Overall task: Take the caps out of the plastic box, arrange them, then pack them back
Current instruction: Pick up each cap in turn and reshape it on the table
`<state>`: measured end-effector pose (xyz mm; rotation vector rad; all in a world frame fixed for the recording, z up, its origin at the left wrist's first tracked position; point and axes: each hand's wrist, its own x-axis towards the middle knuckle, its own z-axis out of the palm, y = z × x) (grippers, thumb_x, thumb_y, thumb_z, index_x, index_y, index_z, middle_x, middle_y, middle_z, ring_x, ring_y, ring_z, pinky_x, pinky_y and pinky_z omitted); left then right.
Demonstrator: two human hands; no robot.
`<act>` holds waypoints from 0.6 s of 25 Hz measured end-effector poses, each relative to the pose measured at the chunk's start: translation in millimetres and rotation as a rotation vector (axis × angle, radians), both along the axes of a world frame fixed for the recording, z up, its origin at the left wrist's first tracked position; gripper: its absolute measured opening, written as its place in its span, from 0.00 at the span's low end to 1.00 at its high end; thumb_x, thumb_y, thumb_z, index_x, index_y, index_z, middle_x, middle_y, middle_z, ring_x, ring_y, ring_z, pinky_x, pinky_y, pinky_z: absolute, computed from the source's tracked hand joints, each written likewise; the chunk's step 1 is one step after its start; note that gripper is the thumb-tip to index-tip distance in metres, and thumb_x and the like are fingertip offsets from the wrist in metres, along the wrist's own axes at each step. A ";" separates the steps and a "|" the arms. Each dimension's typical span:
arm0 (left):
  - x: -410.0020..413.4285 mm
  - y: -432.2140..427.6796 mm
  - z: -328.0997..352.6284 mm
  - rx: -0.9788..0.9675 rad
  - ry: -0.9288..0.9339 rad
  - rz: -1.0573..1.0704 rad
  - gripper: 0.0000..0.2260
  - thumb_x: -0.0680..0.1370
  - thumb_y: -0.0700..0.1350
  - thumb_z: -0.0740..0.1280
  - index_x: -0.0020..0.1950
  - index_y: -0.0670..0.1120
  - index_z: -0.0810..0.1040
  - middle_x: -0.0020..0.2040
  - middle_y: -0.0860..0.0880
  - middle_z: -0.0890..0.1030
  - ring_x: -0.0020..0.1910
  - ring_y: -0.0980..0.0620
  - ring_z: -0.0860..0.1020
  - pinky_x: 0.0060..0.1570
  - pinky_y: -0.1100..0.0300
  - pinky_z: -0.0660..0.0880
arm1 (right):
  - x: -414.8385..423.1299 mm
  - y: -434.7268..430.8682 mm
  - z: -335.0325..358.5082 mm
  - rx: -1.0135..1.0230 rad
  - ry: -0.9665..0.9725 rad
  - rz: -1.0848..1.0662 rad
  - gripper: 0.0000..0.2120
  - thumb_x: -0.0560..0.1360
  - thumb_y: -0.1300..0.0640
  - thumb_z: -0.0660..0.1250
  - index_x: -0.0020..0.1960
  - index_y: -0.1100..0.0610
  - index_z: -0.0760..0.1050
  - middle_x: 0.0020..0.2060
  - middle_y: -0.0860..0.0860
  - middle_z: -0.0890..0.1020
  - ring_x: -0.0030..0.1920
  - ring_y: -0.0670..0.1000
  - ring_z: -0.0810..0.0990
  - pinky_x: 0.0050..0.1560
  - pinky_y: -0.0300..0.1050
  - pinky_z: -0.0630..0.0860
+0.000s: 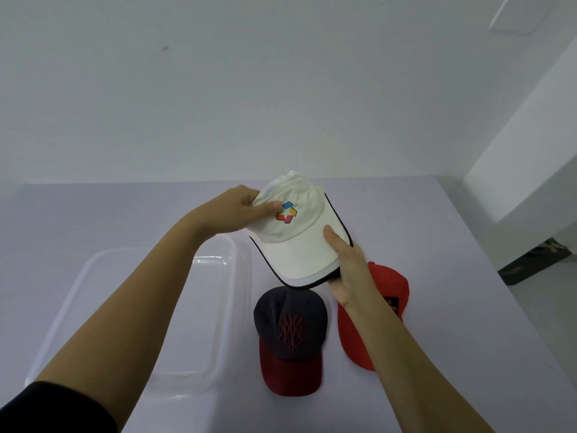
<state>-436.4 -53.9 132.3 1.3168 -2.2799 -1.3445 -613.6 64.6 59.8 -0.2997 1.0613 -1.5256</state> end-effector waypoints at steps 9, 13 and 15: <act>-14.7 6.9 -2.6 -0.275 0.130 0.110 0.14 0.72 0.52 0.73 0.40 0.41 0.79 0.34 0.48 0.74 0.34 0.53 0.69 0.35 0.60 0.64 | 4.3 -1.3 0.8 0.001 0.012 0.041 0.18 0.73 0.56 0.69 0.62 0.59 0.75 0.55 0.55 0.83 0.55 0.55 0.82 0.54 0.51 0.79; -6.5 5.6 1.6 0.017 0.219 0.035 0.11 0.75 0.52 0.69 0.42 0.44 0.82 0.41 0.49 0.80 0.41 0.54 0.76 0.43 0.60 0.70 | 1.1 3.6 -0.5 -0.016 0.059 0.078 0.24 0.67 0.54 0.72 0.62 0.57 0.75 0.56 0.54 0.83 0.56 0.55 0.81 0.56 0.54 0.78; -9.7 5.0 1.6 -0.102 0.112 0.044 0.15 0.73 0.53 0.71 0.36 0.42 0.80 0.35 0.51 0.77 0.36 0.55 0.73 0.38 0.63 0.69 | 2.8 4.9 -3.1 -0.015 0.120 0.073 0.24 0.67 0.55 0.73 0.62 0.56 0.75 0.56 0.53 0.82 0.56 0.54 0.81 0.56 0.54 0.78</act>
